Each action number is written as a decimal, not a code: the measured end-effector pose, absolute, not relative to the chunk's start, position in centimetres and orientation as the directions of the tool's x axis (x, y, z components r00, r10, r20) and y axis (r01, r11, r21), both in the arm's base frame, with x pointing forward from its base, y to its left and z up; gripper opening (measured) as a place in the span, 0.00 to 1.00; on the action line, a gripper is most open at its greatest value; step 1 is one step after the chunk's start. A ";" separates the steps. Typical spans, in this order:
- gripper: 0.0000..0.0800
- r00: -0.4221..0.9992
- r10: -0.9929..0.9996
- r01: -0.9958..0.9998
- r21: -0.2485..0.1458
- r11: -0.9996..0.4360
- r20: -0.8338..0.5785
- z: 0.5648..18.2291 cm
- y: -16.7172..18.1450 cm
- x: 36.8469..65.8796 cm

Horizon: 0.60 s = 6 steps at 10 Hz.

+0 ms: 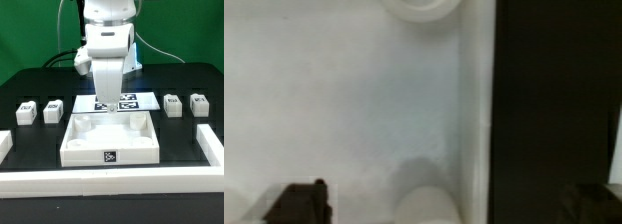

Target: Assemble one leg

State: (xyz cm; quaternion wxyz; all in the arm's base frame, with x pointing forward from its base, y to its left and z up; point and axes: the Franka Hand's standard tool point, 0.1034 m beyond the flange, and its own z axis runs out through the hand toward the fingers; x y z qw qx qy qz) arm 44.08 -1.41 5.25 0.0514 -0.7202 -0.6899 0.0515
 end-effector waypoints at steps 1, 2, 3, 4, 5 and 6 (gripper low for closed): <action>0.81 0.051 0.999 0.986 -0.161 -0.051 -0.002 4.8 -2.0 43.4; 0.81 0.060 0.998 0.984 -0.171 -0.059 -0.001 4.3 -2.3 43.1; 0.81 0.061 0.998 0.981 -0.182 -0.060 0.001 3.7 -2.3 42.8; 0.81 0.062 0.998 0.978 -0.198 -0.060 0.004 2.9 -2.2 42.4; 0.81 0.062 0.998 0.975 -0.212 -0.059 0.006 2.1 -2.1 42.2; 0.81 0.064 0.998 0.973 -0.224 -0.060 0.008 1.6 -1.9 41.9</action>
Offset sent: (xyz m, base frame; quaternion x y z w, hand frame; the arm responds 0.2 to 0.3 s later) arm -0.0055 0.0056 -0.0230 0.0193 0.0186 -0.0148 0.9995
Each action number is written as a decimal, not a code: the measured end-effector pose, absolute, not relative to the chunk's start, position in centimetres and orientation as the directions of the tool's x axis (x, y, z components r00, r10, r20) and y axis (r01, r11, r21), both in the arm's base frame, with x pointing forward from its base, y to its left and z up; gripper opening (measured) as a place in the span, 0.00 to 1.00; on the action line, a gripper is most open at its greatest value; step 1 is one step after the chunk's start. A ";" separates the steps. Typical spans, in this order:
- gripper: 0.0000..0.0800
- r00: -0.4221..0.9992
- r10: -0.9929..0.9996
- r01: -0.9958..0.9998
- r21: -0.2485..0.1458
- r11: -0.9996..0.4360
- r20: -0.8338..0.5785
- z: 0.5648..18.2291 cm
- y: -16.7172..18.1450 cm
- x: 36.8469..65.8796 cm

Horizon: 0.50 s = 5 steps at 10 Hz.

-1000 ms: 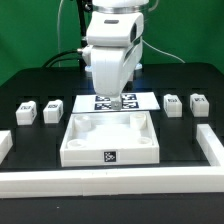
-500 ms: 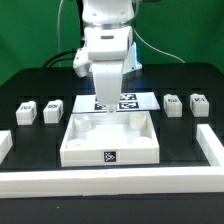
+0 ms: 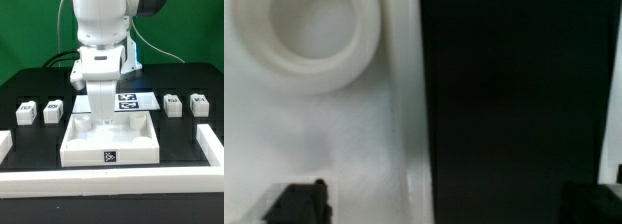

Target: Assemble one leg

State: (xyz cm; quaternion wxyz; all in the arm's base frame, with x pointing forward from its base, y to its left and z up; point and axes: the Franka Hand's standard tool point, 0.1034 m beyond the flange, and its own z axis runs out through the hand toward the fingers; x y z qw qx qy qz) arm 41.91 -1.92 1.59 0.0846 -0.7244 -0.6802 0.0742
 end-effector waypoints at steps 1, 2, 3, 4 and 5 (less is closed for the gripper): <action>0.81 0.064 0.998 0.971 -0.231 -0.060 0.008 1.2 -1.8 41.7; 0.81 0.061 0.998 0.971 -0.230 -0.058 0.009 1.2 -1.7 41.8; 0.81 0.061 0.998 0.971 -0.230 -0.058 0.009 1.2 -1.6 41.8; 0.81 0.063 0.998 0.971 -0.229 -0.060 0.008 1.3 -1.6 41.8; 0.81 0.067 0.998 0.971 -0.229 -0.063 0.007 1.3 -1.7 41.8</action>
Offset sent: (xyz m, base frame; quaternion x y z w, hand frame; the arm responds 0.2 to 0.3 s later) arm 0.0026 0.0039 -0.0055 0.0112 -0.0068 -0.0043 0.9999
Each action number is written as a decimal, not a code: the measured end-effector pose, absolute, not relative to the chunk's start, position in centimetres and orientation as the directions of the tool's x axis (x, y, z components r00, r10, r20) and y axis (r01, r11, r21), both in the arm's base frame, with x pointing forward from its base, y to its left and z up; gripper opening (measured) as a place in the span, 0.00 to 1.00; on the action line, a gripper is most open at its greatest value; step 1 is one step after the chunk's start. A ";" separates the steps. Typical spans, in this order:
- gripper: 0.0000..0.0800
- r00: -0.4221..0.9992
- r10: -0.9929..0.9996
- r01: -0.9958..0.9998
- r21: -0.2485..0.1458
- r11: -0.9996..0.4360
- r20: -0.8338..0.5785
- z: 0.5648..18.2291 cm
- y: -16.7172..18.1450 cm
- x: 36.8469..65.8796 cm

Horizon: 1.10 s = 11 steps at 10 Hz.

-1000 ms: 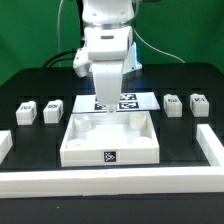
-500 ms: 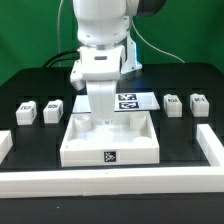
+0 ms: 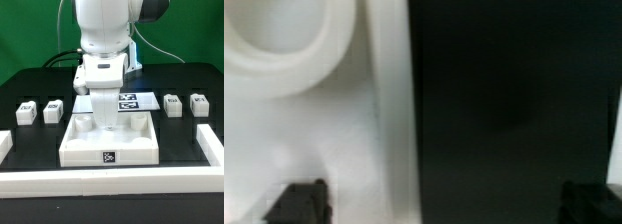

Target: Assemble one leg

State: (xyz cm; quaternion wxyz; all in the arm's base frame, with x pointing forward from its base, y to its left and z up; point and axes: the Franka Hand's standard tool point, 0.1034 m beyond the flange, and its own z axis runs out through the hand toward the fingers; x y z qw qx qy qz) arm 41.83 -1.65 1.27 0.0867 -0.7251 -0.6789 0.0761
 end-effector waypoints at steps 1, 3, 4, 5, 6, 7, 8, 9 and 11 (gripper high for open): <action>0.67 0.067 0.998 0.971 -0.230 -0.064 0.007 1.2 -1.7 41.8; 0.42 0.068 0.998 0.971 -0.230 -0.064 0.007 1.2 -1.7 41.8; 0.25 0.068 0.998 0.971 -0.230 -0.064 0.007 1.2 -1.7 41.8; 0.25 0.068 0.998 0.971 -0.230 -0.065 0.007 1.2 -1.7 41.8; 0.10 0.068 0.998 0.972 -0.225 -0.065 0.007 1.3 -1.7 41.9; 0.10 0.068 0.998 0.973 -0.222 -0.065 0.007 1.3 -1.7 42.0; 0.10 0.068 0.998 0.973 -0.222 -0.065 0.008 1.3 -1.7 42.0; 0.10 0.068 0.998 0.973 -0.221 -0.065 0.008 1.3 -1.7 42.0; 0.10 0.068 0.998 0.973 -0.221 -0.065 0.008 1.3 -1.7 42.0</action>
Offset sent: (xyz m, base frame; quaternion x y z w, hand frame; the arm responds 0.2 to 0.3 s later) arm 0.0000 0.0000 0.0000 0.0000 0.0000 0.0000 1.0000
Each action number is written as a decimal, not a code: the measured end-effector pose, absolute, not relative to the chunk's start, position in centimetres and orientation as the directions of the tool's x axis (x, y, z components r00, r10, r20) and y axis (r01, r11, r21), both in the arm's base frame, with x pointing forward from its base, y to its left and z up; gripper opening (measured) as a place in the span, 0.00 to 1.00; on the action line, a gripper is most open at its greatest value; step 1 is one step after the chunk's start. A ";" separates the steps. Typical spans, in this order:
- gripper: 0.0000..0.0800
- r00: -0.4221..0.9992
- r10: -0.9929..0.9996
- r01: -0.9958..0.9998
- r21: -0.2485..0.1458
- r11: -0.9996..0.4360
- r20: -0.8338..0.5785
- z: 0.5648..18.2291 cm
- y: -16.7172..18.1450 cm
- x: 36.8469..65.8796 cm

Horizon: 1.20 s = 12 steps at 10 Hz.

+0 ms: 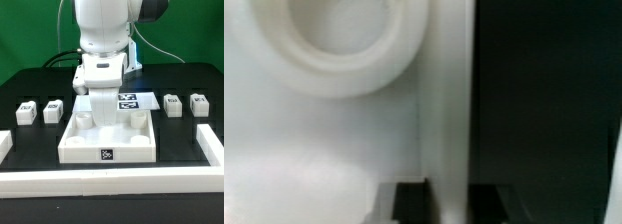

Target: Assemble one leg

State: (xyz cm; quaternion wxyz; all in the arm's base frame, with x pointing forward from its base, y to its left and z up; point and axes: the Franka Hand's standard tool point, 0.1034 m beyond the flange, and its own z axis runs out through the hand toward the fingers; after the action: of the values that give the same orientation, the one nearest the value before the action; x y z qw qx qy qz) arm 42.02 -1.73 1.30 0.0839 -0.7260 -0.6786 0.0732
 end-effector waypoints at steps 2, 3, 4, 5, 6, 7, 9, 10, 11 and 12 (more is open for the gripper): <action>0.10 0.068 0.998 0.973 -0.221 -0.065 0.008 1.3 -1.7 42.0; 0.10 0.070 0.998 0.973 -0.219 -0.067 0.006 1.3 -1.5 42.3; 0.10 0.061 0.998 0.976 -0.209 -0.057 0.009 1.2 -0.5 43.3; 0.10 0.042 0.999 0.979 -0.199 -0.038 0.015 1.2 0.5 44.3; 0.10 0.031 0.999 0.981 -0.191 -0.027 0.019 1.3 1.2 45.0; 0.10 0.013 1.000 0.983 -0.181 -0.008 0.027 1.3 2.3 45.8; 0.10 -0.011 0.999 0.986 -0.166 0.018 0.039 1.3 4.4 47.0; 0.10 -0.024 0.999 0.987 -0.161 0.031 0.045 1.3 5.4 47.4; 0.10 -0.024 0.999 0.987 -0.158 0.031 0.048 1.3 5.7 47.6; 0.10 -0.007 0.999 0.987 -0.159 0.014 0.045 1.3 5.8 47.6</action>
Offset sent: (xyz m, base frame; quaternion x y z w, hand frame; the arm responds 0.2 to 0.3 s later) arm 0.0278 0.0254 -0.0070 0.0115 -0.0249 -0.0350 0.9990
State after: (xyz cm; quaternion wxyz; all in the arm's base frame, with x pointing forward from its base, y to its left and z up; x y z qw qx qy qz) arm 47.60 5.78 1.31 0.0723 -0.7008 -0.7085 0.0407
